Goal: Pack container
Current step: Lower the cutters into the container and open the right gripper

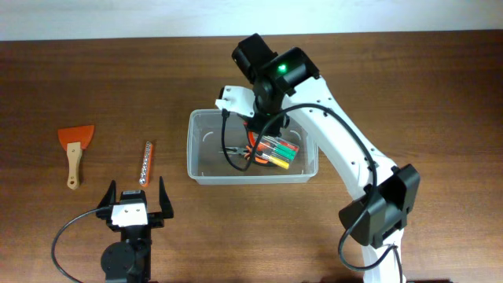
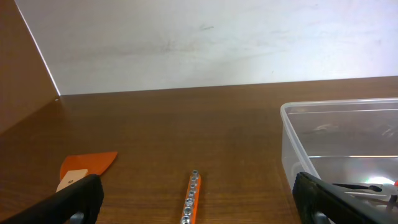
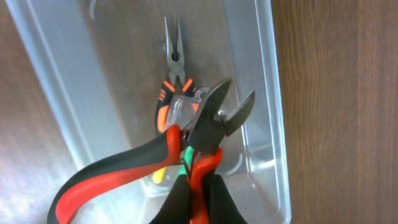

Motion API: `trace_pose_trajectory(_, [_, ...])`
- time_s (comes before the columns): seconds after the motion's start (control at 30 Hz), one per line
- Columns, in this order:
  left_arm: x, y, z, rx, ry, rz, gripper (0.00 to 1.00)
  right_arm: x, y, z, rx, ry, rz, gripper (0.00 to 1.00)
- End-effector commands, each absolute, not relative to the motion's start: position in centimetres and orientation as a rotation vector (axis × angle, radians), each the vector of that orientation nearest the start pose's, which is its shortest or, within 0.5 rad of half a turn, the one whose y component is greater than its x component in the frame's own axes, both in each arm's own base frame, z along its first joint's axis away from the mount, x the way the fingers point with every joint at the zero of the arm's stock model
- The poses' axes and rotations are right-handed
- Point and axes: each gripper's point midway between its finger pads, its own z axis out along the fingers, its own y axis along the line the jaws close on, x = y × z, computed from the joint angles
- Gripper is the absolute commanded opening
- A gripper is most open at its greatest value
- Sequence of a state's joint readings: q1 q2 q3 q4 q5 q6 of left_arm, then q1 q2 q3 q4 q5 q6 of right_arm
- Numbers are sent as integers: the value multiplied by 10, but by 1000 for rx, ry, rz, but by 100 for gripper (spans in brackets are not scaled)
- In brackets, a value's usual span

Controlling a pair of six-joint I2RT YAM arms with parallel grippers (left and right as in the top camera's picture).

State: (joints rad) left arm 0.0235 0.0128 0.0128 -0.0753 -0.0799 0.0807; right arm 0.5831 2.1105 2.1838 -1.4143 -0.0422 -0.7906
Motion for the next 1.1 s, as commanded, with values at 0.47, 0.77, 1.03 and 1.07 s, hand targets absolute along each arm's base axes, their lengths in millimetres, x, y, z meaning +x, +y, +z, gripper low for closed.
trace_pose_trajectory(0.47, [245,19,158,-25,1645,136,99,360,262,125,-1927,2234,151,4])
trace_pose_trajectory(0.77, [245,19,158,-25,1645,136,99,364,266,102,-1885,2291,160,4])
trace_pose_trajectory(1.03, [245,19,158,-25,1645,136,99,367,267,80,-1895,2329,168,4])
trace_pose_trajectory(1.07, [245,19,158,-25,1645,136,99,367,267,79,-1896,2334,169,5])
